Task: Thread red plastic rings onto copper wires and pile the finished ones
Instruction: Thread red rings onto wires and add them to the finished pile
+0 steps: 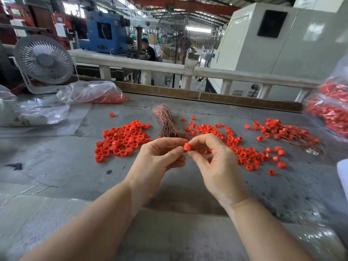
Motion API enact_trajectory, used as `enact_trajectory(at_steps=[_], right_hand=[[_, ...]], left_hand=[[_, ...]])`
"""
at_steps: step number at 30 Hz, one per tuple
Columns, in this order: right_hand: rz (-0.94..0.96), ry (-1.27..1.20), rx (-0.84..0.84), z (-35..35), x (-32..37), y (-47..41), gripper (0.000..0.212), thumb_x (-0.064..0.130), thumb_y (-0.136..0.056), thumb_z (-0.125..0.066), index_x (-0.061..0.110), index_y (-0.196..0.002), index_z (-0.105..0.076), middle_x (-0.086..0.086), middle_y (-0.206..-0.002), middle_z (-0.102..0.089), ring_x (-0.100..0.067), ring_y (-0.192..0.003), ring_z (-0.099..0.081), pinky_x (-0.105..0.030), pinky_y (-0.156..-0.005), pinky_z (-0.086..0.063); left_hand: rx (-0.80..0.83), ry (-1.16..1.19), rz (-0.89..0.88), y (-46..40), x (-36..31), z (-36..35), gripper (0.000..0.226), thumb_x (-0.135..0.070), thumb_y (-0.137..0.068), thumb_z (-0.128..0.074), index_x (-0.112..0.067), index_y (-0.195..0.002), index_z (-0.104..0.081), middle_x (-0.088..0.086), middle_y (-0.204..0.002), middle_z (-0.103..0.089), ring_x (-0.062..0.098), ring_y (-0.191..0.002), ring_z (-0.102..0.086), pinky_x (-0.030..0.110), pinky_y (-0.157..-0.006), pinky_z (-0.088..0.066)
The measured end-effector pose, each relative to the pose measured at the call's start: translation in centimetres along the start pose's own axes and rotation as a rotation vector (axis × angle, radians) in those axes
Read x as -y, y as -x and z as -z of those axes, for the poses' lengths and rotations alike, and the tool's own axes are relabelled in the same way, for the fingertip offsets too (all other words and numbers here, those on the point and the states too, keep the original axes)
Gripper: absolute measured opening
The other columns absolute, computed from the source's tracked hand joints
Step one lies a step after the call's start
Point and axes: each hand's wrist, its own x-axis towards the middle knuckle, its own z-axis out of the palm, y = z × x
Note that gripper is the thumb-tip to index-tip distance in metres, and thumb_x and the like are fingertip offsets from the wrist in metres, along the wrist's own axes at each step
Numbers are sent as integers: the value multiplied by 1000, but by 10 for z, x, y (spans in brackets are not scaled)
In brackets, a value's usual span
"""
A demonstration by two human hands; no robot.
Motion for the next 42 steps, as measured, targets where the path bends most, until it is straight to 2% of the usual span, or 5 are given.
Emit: enact_trajectory(at_steps=[10, 17, 28, 37, 42], right_hand=[[-97, -93, 43, 0, 2, -1, 24, 11, -85, -66, 34, -83, -60, 14, -78, -65, -4, -76, -60, -11, -67, -44], [-125, -94, 86, 2, 3, 1, 21, 10, -85, -66, 30, -81, -61, 17, -72, -62, -4, -65, -54, -19, -62, -44], [-123, -43, 118, 4, 7, 1, 21, 7, -84, -66, 26, -78, -60, 16, -72, -59, -3, -65, -51, -18, -63, -43], [16, 128, 41, 2, 7, 1, 9, 0, -82, -65, 8, -86, -64, 0, -85, -65, -16, -83, -60, -33, -73, -49], [145, 215, 34, 2, 8, 1, 11, -2, -78, -67, 7, -85, -68, 0, -82, -64, -17, -79, -61, -33, -69, -51]], left_hand=[[-37, -209, -146, 2, -5, -2, 16, 3, -75, -68, -5, -88, -71, 13, -74, -69, 15, -60, -60, 21, -60, -54], [-60, -370, -216, 3, -3, -2, 12, 3, -74, -71, -9, -77, -68, -1, -61, -66, 13, -56, -60, 15, -57, -50], [-48, -456, -270, 3, -2, -2, 16, 5, -75, -69, -10, -74, -65, 4, -67, -63, 12, -56, -57, 16, -57, -50], [-13, -55, -19, 0, 0, 0, 18, -5, -83, -61, -16, -74, -72, 5, -70, -67, 12, -62, -63, 21, -60, -54], [5, 29, 51, -1, 0, 3, 8, -15, -66, -66, -10, -73, -68, 7, -66, -67, 12, -61, -63, 21, -60, -55]])
